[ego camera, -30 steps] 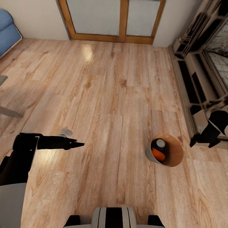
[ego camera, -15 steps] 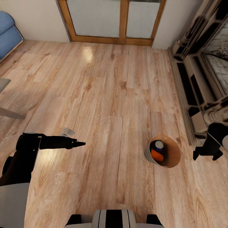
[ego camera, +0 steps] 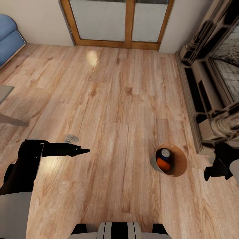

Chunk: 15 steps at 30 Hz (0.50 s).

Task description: Put the three can of soda from the living room inside the tash can in the kitchen.

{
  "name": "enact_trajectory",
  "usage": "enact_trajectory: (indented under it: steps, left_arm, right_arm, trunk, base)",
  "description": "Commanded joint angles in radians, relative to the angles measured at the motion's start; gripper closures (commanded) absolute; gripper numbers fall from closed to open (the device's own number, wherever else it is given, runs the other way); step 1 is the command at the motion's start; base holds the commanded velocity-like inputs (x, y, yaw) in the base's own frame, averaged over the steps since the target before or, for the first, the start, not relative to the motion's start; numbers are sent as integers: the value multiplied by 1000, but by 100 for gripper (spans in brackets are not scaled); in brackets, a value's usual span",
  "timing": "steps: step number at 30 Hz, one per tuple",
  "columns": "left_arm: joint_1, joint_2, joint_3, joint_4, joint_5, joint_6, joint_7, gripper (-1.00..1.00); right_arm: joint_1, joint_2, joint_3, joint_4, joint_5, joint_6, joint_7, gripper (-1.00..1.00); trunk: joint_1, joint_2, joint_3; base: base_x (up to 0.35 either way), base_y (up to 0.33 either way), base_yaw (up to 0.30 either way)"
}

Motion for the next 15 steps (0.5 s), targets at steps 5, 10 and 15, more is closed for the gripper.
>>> enact_trajectory:
  steps: [5, 10, 15]
  left_arm:
    - [0, -4, 0, 7, 1, -3, 45, -100]
    - [0, -29, 0, 85, 2, -28, 143, -100]
    - [-1, -44, 0, 191, 3, -75, 222, -100]
  right_arm:
    - [135, 2, -6, -156, -9, 0, 6, -100]
    - [328, 11, -28, -347, -25, 0, 13, -100]
    - [411, 29, -87, -409, -54, 0, 15, -100]
  trunk:
    - [-19, 35, 16]
    - [-38, 70, 31]
    - [-58, 105, 47]
  base:
    - [0, 0, 0]
    - [0, 0, 0]
    - [0, 0, 0]
